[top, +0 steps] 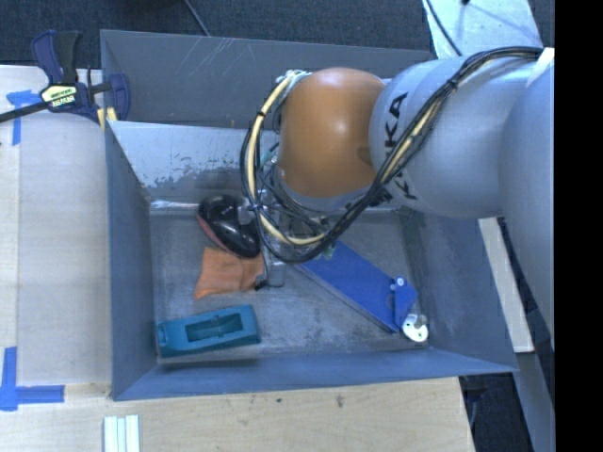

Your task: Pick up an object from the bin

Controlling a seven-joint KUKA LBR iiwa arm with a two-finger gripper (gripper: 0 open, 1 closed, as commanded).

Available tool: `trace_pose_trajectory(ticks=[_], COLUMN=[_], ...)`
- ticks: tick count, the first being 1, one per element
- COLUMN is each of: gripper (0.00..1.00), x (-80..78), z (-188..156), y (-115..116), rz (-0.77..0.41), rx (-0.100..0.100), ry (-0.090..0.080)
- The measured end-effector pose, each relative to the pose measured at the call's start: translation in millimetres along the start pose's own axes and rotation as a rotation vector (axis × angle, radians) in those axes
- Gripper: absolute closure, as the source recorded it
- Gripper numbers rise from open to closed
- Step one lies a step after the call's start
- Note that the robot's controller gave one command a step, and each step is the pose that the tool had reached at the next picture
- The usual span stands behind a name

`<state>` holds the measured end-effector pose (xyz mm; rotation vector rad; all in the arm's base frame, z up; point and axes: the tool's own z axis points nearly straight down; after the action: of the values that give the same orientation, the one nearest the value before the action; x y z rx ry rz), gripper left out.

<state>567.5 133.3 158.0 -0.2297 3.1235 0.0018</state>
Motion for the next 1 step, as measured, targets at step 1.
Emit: trace_pose_trajectory(ticks=[1], gripper=[0.00], x=[-3.8], z=[19.1], y=[2.7], rz=[-0.021], rx=[0.000], ry=[0.007])
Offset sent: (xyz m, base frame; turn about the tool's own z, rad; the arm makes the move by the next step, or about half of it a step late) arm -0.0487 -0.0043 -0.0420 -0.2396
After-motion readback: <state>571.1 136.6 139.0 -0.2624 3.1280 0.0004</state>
